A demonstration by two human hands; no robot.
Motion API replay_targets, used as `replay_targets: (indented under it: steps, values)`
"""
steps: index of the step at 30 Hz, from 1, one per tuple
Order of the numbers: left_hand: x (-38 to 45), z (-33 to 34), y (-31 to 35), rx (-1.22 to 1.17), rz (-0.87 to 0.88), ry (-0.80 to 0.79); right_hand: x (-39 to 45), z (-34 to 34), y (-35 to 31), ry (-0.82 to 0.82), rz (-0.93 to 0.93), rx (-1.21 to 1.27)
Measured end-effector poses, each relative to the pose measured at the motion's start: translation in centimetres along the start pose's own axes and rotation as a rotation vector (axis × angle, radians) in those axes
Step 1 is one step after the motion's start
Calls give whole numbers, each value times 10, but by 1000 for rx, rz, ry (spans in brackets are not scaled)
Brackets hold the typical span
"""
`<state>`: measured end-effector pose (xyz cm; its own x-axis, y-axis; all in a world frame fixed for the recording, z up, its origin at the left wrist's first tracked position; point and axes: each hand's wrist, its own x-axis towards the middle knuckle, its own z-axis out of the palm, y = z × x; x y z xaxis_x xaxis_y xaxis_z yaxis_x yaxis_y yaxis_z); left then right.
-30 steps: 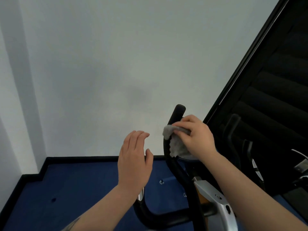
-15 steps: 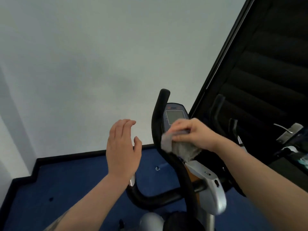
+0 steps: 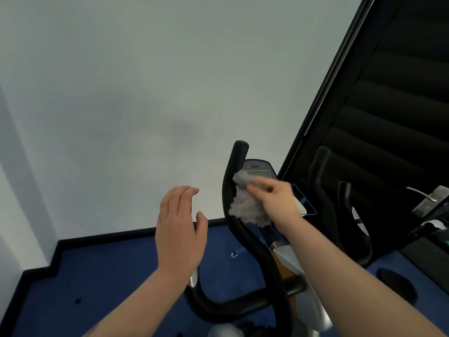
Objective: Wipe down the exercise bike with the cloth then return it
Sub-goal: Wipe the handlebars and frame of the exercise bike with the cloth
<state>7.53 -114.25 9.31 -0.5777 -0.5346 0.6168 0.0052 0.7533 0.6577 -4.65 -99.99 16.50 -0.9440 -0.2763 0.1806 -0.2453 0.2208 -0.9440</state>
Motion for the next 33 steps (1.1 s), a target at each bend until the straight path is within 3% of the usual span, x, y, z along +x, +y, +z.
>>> replay_targets:
  steps: [2,5,8,11,13,16,18,24,28,31,32,33]
  values:
    - [1,0,0,1,-8,2,15,-5,-21,138,-9,256]
    - [0,0,-1,3,-2,4,22,18,-40,77,-32,425]
    - [0,1,-1,6,2,7,13,26,-24,62,12,256]
    - [0,0,-1,5,1,4,5,7,-7,-107,51,-182]
    - [0,1,-2,3,7,5,1,0,-8,-69,-83,-322]
    - [0,1,-2,-2,15,16,-6,9,-32,217,-512,-266]
    - [1,1,-2,-5,14,15,2,19,-48,283,-718,-492]
    - [0,0,-3,18,20,10,0,35,-23,30,-729,-1092]
    - [0,0,-3,34,35,6,-18,24,-14,-297,-602,-1051]
    - [-1,0,-3,40,27,-1,-12,5,-42,-683,-456,-1065]
    - [-1,0,-3,35,25,0,-10,2,-49,-713,-497,-1108]
    - [-1,0,-3,29,25,4,-8,3,-55,-641,-588,-1125]
